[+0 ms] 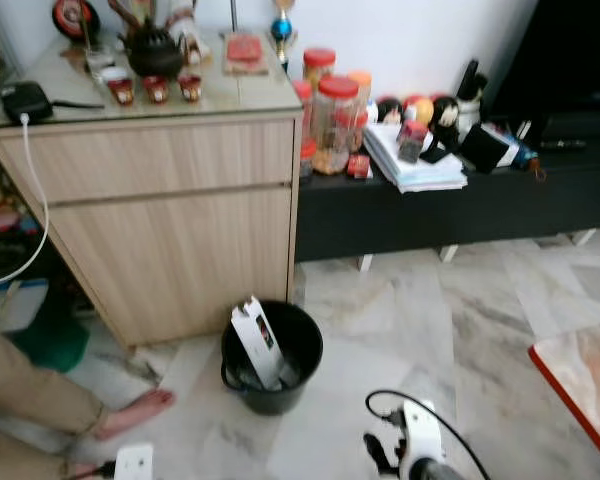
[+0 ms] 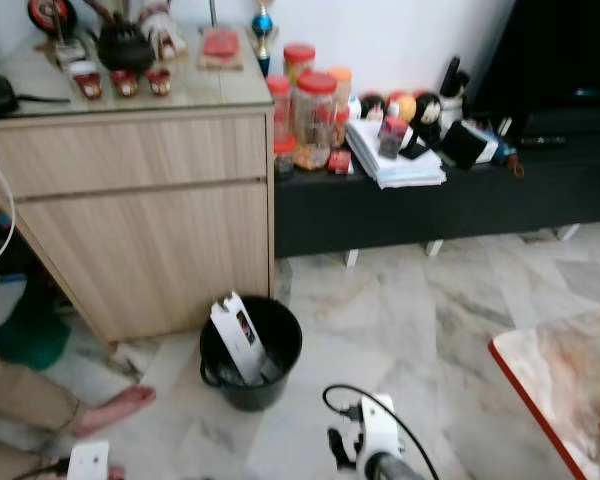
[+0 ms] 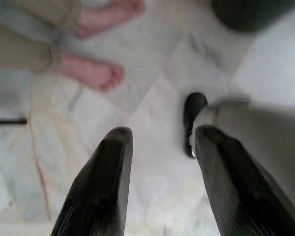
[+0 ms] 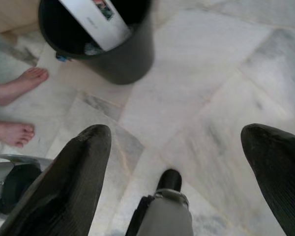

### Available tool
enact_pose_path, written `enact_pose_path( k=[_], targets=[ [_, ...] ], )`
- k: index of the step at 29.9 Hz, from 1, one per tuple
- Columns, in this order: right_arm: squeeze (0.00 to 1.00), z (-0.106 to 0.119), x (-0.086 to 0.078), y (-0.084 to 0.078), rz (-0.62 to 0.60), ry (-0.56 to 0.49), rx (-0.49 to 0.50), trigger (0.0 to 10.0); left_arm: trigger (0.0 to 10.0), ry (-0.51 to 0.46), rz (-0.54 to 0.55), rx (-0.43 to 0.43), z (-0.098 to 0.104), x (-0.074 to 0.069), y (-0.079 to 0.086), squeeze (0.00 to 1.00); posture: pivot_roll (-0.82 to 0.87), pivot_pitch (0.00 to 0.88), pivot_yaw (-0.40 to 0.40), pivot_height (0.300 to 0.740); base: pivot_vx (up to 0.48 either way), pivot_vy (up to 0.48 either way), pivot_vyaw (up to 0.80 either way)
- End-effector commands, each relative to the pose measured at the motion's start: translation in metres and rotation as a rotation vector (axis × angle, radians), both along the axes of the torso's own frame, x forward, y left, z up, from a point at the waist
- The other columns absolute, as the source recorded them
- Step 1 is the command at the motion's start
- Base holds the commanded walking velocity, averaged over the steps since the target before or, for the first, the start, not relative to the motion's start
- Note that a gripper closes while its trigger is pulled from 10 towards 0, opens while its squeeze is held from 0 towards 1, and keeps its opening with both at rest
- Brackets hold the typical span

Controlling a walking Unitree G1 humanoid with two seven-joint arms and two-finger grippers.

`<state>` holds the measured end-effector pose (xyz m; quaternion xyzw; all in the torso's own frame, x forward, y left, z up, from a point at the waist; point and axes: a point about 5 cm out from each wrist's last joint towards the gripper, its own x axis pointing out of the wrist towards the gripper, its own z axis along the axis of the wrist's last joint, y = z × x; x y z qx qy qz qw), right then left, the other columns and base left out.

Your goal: Picking trash to rubbish bin

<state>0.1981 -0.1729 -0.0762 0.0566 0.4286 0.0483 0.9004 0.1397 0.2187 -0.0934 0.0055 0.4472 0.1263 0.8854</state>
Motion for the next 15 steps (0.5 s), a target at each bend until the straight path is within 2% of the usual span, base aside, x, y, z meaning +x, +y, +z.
enact_pose_path(
  k=[1,12,15],
  targets=[
    [0.00,-0.0012,-0.0018,0.0021,-0.010,0.007,0.008,10.0,10.0,0.001,0.007,0.014,0.0014,0.0008,0.0058,0.00,0.08,0.059,-0.061,0.740,-0.255,0.000,0.00],
    [0.00,-0.0016,-0.0025,0.0023,-0.009,0.011,0.008,10.0,10.0,-0.001,0.005,0.011,0.0015,0.0017,0.0051,0.00,0.07,0.059,-0.062,0.740,-0.258,0.000,0.00],
    [0.00,-0.0018,-0.0027,0.0022,-0.009,0.012,0.007,10.0,10.0,0.003,0.003,0.015,0.0012,0.0013,0.0050,0.00,0.07,0.059,-0.062,0.740,0.000,0.000,0.00]
  ],
)
